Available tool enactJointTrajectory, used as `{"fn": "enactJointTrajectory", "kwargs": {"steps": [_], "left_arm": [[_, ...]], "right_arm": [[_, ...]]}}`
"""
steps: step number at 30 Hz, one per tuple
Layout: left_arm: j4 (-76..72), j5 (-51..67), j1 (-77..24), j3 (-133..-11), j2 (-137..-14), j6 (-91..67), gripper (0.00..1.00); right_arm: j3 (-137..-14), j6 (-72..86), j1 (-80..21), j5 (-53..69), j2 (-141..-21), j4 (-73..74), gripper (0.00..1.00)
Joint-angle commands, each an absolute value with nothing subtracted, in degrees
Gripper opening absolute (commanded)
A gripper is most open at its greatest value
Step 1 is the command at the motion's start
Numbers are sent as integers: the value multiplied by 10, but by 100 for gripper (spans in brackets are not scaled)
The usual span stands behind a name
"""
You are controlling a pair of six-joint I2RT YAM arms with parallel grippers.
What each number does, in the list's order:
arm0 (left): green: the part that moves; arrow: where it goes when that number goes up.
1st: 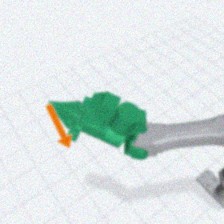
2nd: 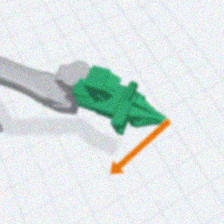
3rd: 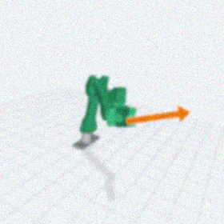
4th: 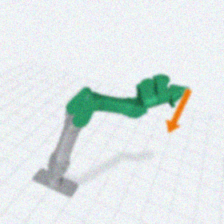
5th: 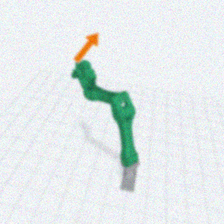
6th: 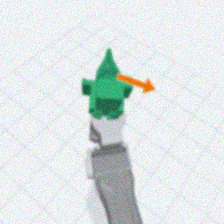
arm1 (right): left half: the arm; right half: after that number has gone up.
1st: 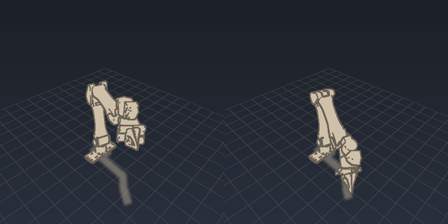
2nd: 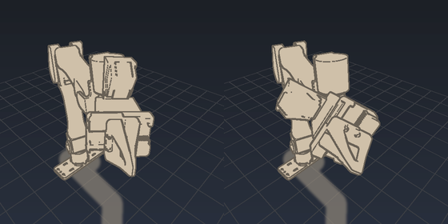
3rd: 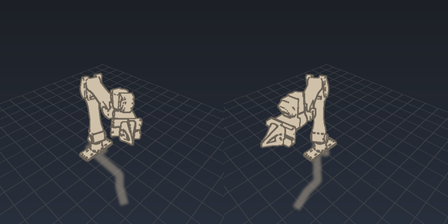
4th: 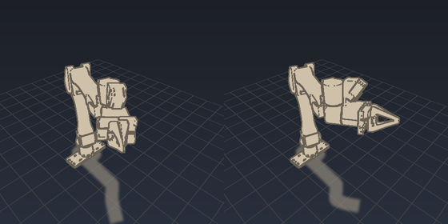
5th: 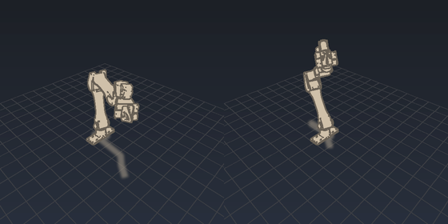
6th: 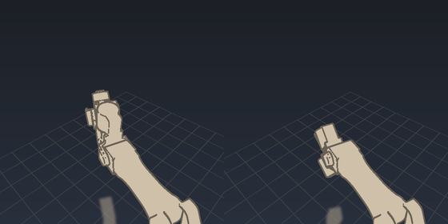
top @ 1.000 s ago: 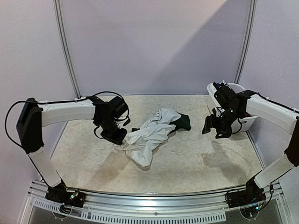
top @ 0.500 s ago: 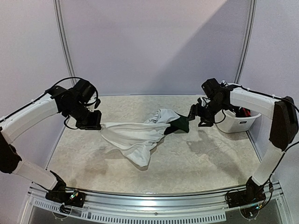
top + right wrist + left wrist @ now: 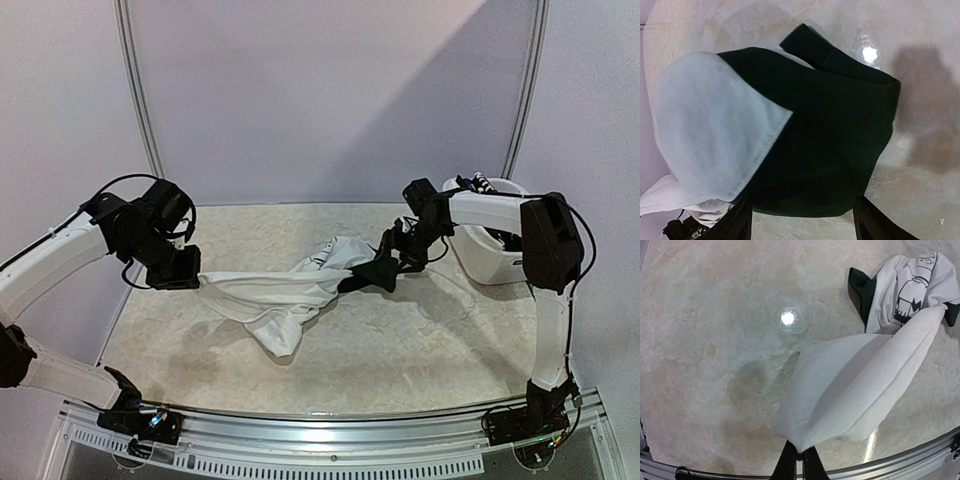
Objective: Fold and stack the mixed laundry pile
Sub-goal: Pick up the crumpled T-shirt from the center of the board.
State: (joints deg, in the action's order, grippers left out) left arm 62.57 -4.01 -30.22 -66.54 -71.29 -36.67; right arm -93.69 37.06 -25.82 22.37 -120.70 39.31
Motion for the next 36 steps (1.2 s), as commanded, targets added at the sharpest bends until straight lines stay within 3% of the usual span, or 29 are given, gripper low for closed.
{"fn": "enactJointTrajectory", "kwargs": {"steps": [1, 8, 13, 19, 22, 24, 36], "left_arm": [[638, -69, -294, -652, -703, -391, 0], [625, -70, -295, -636, -699, -415, 0], [624, -69, -294, -631, -699, -417, 0], [619, -68, -294, -633, -709, -415, 0], [613, -67, -294, -635, -712, -414, 0], [613, -68, -294, -640, -713, -411, 0], [692, -130, -293, -759, -711, -369, 0]], "right_arm": [[-928, 343, -259, 206, -1221, 415, 70], [-881, 312, -258, 238, -1227, 386, 67], [-874, 307, -255, 253, -1235, 364, 58], [-873, 307, -247, 281, -1244, 333, 31], [-876, 309, -244, 298, -1243, 321, 9], [-880, 308, -242, 302, -1237, 322, 1], [-984, 300, -240, 246, -1114, 450, 0]]}}
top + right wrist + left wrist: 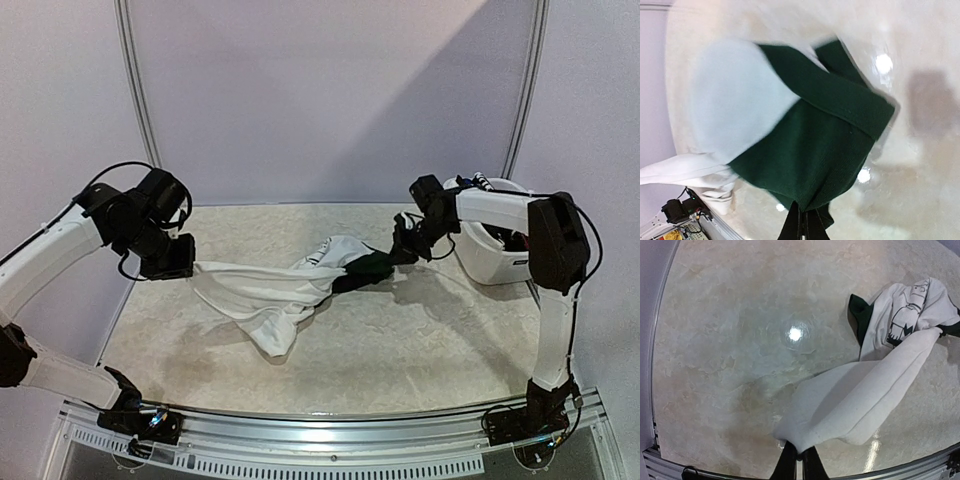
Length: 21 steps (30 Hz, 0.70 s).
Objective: Fold and stack the mixed laundry pile
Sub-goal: Pick up the crumpled T-shirt from the center of the board.
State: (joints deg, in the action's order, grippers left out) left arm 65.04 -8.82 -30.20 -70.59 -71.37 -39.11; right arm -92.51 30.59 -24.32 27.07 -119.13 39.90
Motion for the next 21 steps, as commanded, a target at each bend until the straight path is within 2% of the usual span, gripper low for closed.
{"fn": "enactJointTrajectory", "kwargs": {"steps": [1, 15, 21], "left_arm": [[701, -136, -291, -773, -710, -365, 0], [802, -213, -231, -959, -704, -312, 0], [815, -203, -205, -991, -706, -300, 0]], "right_arm": [[-997, 304, -240, 239, -1103, 463, 0], [-1136, 350, -239, 158, -995, 643, 0], [-1183, 379, -240, 124, -980, 746, 0]]}}
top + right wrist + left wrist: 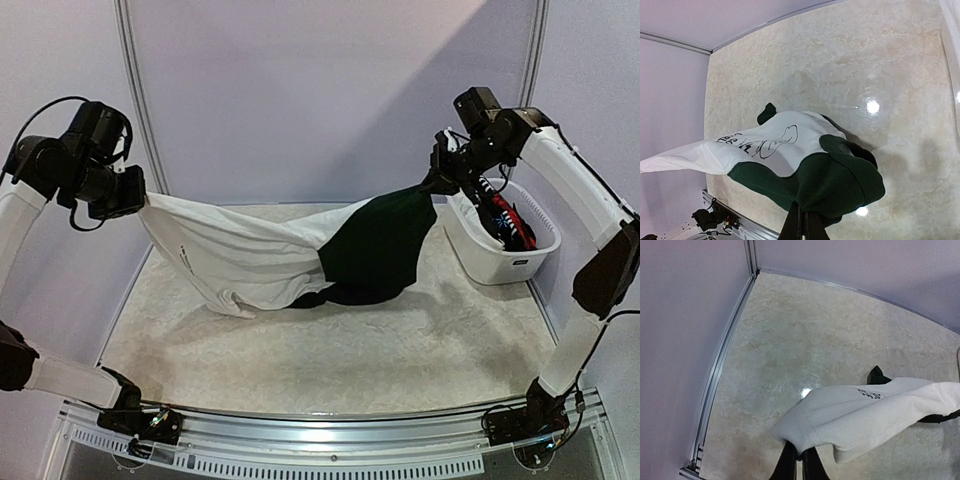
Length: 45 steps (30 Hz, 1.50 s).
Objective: Fold and stack the mixed laundry pile
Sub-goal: Pick up the crumpled T-shirt from the center of the board, then flatten out the crumpled T-shirt at the center of the board.
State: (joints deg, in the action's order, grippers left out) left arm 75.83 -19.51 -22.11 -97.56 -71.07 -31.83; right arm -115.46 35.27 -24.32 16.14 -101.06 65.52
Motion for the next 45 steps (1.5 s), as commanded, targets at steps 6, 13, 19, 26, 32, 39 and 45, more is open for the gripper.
{"fn": "enactJointTrajectory", "kwargs": {"steps": [6, 13, 19, 26, 32, 39, 45], "left_arm": [[806, -188, -204, -990, -697, -298, 0], [813, -186, -204, -1053, -681, -263, 0], [834, -170, -204, -1148, -669, -226, 0], [874, -160, -203, -1303, -656, -235, 0], [866, -178, -205, -1358, -677, -231, 0], [935, -211, -203, -1269, -802, -273, 0], [798, -134, -199, -963, -776, -293, 0]], "right_arm": [[-1214, 399, -240, 120, -963, 794, 0], [-1283, 361, -240, 142, -954, 837, 0], [-1311, 333, -240, 173, -911, 839, 0], [-1329, 323, -240, 197, -807, 769, 0], [-1233, 369, -240, 180, -710, 653, 0], [-1211, 423, -240, 65, -839, 811, 0], [-988, 431, -240, 91, -899, 727, 0]]}}
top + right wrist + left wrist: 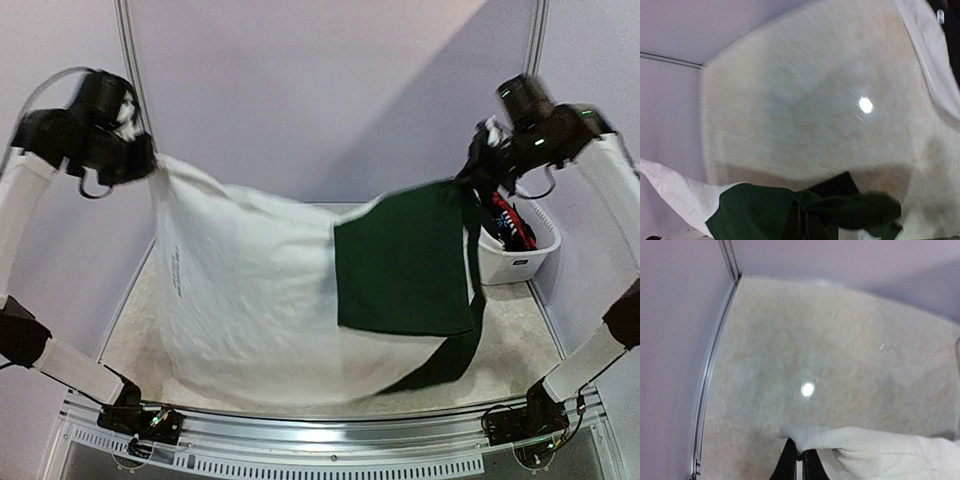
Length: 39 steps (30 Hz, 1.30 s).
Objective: Fold and stack the mixed laundry pile
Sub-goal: Flatten out the crumpled T-shirt at the center of the board.
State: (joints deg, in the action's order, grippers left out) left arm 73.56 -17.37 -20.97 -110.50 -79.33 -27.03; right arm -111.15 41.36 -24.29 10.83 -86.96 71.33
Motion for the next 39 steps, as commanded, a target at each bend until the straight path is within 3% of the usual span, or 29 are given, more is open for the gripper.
{"fn": "enactJointTrajectory", "kwargs": {"steps": [1, 8, 20, 24, 28, 31, 34, 39], "left_arm": [[779, -126, -199, -927, -777, -294, 0], [653, -83, -196, -760, -817, -301, 0], [608, -99, -193, -768, -886, -276, 0], [598, -103, -188, -772, -896, -266, 0], [591, -103, -184, -771, -908, -257, 0], [580, -101, -183, -765, -909, -254, 0], [577, -100, -182, -760, -908, -251, 0], [568, -92, -182, -748, -904, -250, 0]], "right_arm": [[-958, 432, -240, 88, -903, 705, 0], [-917, 393, -240, 96, -1014, 628, 0], [-1021, 328, -233, 59, -1150, 656, 2], [-1045, 318, -223, 58, -1163, 679, 16], [-1052, 310, -219, 49, -1148, 693, 42], [-1051, 307, -218, 46, -1126, 704, 55], [-1037, 313, -218, 60, -1100, 707, 60], [-907, 341, -227, 159, -1008, 634, 60]]}}
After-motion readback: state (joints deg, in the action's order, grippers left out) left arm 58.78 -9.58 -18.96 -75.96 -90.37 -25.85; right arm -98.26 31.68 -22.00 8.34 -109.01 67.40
